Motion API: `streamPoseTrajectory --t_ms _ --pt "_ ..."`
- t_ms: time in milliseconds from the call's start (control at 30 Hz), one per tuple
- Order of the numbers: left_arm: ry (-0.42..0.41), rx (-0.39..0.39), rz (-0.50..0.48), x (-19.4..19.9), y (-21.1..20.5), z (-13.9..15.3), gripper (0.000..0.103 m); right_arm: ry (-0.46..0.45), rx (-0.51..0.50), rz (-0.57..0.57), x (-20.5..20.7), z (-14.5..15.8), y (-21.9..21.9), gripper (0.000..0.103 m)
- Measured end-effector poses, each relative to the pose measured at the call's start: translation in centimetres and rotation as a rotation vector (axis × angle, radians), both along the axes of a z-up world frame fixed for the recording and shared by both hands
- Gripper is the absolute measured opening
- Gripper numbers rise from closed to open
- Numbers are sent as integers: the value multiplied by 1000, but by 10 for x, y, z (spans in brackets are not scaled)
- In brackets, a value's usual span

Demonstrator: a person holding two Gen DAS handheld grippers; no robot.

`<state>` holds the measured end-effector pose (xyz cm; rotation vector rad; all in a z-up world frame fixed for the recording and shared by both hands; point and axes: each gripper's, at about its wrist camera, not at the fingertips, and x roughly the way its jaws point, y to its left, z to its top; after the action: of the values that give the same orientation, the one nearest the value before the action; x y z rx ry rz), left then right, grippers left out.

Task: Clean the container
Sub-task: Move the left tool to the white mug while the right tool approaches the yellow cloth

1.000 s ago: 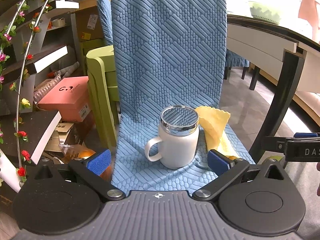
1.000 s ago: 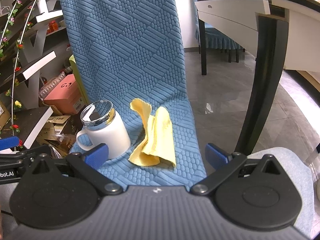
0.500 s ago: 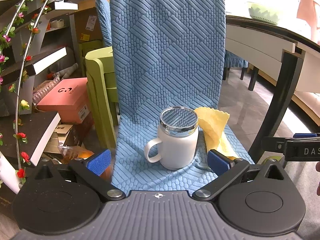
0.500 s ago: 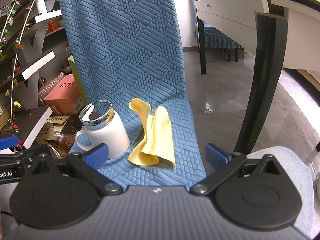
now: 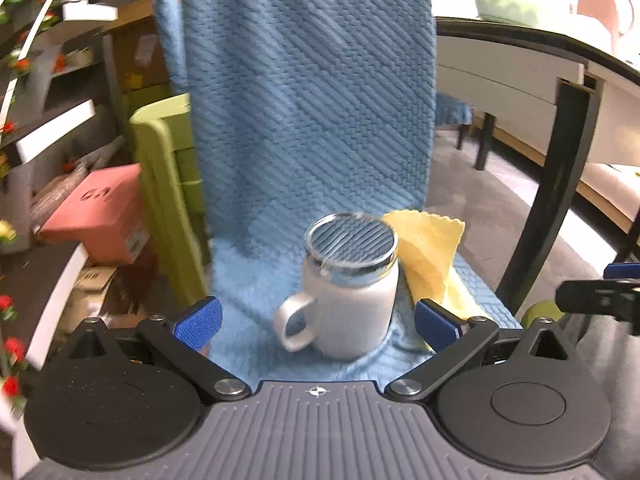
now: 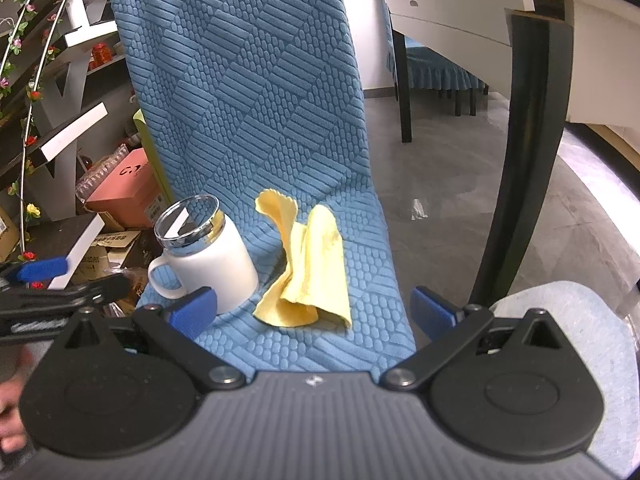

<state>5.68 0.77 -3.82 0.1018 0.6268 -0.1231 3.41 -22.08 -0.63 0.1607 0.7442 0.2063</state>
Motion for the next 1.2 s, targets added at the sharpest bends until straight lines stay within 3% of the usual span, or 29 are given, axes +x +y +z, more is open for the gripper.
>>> streamPoseTrajectory --t_ms 233,433,733,1033,1200 --pt "14 104 -98 46 -21 -40 102 -14 25 -8 11 -6 -4 103" --pt "31 118 -114 56 -27 -58 99 -22 50 5 33 -15 -4 102" --pt "22 112 -121 58 -30 -67 89 -33 88 25 65 -28 -3 102" --pt "-11 119 -117 53 -33 -68 88 -45 126 45 98 -42 -3 100" --pt "-23 116 -97 53 -35 -69 88 22 170 46 138 -70 2 94"
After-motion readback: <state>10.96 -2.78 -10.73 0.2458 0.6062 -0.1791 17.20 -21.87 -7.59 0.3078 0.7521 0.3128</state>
